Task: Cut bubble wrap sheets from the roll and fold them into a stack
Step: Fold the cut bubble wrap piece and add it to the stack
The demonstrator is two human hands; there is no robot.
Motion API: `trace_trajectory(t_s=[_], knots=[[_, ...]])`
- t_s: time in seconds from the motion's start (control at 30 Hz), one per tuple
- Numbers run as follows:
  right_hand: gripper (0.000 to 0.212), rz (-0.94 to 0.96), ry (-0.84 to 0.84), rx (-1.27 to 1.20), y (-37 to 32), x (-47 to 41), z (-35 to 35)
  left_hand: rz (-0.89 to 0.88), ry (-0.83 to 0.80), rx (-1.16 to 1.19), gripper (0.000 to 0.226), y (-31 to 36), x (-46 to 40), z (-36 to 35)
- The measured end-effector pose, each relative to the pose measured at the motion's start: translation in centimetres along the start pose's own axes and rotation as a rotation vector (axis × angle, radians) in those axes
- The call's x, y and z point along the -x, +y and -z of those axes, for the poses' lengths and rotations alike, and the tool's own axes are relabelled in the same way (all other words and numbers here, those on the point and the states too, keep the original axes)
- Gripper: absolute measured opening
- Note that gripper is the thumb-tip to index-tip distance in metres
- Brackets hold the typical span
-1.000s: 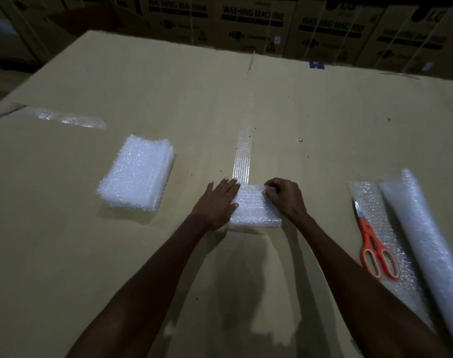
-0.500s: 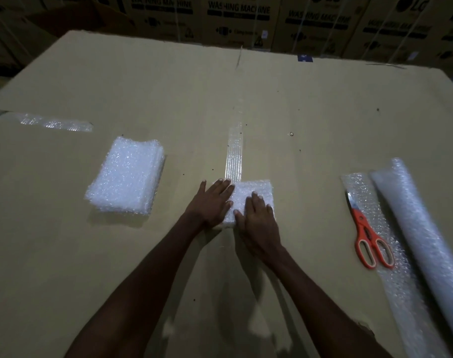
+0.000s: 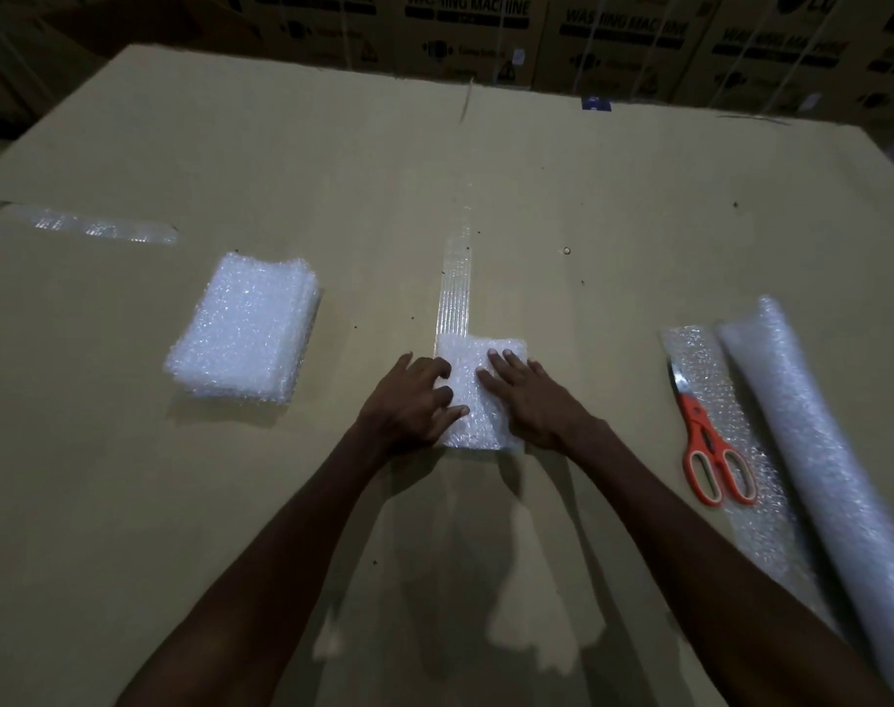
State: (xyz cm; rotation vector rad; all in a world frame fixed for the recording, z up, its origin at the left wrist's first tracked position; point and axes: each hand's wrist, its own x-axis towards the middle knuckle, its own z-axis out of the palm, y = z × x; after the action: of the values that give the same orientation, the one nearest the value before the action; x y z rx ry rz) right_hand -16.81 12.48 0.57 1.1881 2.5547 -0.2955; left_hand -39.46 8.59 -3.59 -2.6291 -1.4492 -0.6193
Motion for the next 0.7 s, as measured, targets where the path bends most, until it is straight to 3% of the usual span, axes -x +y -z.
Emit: trace_trajectory(t_s=[0.1, 0.23, 0.3, 0.43, 0.53, 0.7], knots=[[0.064, 0.011, 0.083, -0.078, -0.8, 0.8, -1.5, 0.053, -0.086, 0.043, 0.046, 1.1, -0.2, -1.1], [0.086, -0.03, 0.122, -0.14, -1.4, 1.1, -3.2, 0.201, -0.304, 0.029, 0.066, 2.0, 0.6, -2.5], [0.08, -0.05, 0.179, -0.217, -1.4, 1.1, -3.3, 0.236, -0.336, 0.011, 0.067, 2.3, 1.0, -2.8], [0.046, -0.391, 0.633, -0.5, -1.9, 1.3, -2.8, 0.24, -0.32, -0.024, 0.068, 2.3, 1.1, -2.9], [0.035, -0.633, 0.642, -0.579, -2.3, 0.7, -2.0, 0.23, -0.293, -0.035, 0.067, 2.4, 1.2, -3.1], [0.028, -0.829, 0.536, -0.904, -3.0, -0.5, -1.1, 0.209, -0.288, 0.009, 0.066, 2.3, 1.1, -3.4]])
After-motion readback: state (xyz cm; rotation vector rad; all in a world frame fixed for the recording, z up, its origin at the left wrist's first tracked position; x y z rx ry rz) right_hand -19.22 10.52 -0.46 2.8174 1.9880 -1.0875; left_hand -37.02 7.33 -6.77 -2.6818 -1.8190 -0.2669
